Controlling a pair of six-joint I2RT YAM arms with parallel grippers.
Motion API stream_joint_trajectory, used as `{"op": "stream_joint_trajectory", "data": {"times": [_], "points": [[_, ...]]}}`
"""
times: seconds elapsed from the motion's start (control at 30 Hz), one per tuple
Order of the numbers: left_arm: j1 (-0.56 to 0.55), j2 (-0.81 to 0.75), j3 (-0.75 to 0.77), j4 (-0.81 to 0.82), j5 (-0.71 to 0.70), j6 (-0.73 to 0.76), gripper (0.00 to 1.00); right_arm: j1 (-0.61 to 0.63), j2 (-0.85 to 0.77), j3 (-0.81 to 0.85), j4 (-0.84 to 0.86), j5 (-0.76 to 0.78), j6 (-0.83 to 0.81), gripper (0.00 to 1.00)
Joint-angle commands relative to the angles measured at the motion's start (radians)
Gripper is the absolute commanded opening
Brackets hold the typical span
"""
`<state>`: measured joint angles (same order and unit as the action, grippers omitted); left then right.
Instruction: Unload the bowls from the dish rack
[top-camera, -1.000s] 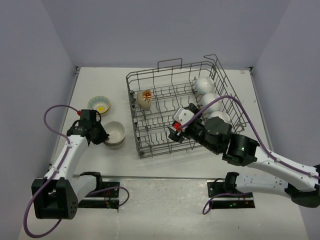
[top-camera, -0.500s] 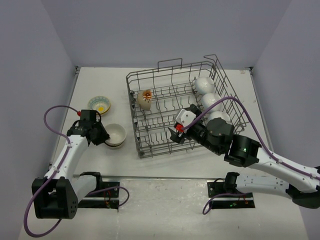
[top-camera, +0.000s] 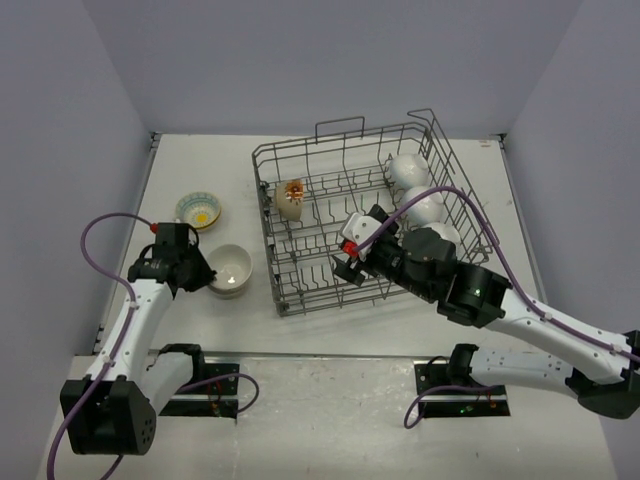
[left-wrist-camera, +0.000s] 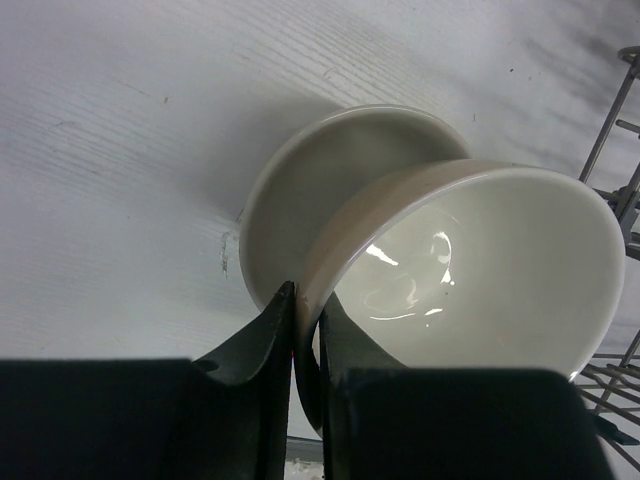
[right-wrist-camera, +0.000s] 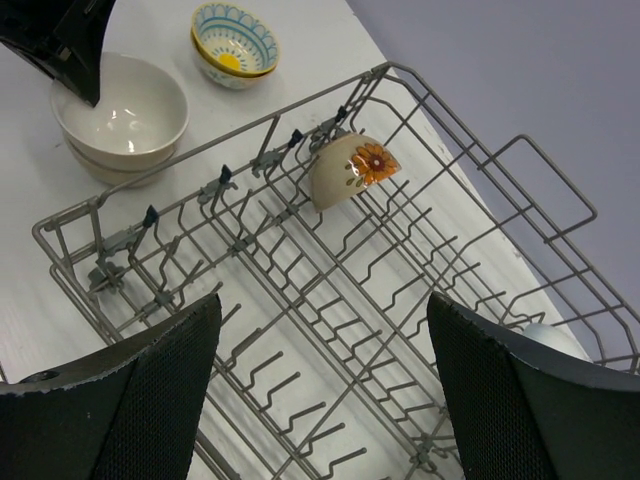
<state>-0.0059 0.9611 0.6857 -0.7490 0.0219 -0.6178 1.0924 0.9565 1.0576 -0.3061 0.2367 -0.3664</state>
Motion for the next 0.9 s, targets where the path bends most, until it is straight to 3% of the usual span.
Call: {"op": "stream_joint_trajectory", "data": {"times": [0.0,0.2,0.43,0.87], "points": [[0.006,-0.03,0.021,0.014,0.023,-0.008,0.11,-0.009,0.005,0.025,0.032,-0.036,0.023,0.84],[0.006,-0.05,0.023,-0.012,-0.017,-0.026,0.06,-0.012,0.004,0.024,0.032,-0.056,0.024,0.84],[0.006,-0.015,0.021,0.01,-0.053,-0.045,0.08,-0.012,-0.004,0.016,0.03,-0.063,0.021,0.84],[0.006,-0.045,0.029,-0.015,-0.002,-0.027,0.57,-0.017,-0.007,0.01,0.03,-0.066,0.03,0.84]]}}
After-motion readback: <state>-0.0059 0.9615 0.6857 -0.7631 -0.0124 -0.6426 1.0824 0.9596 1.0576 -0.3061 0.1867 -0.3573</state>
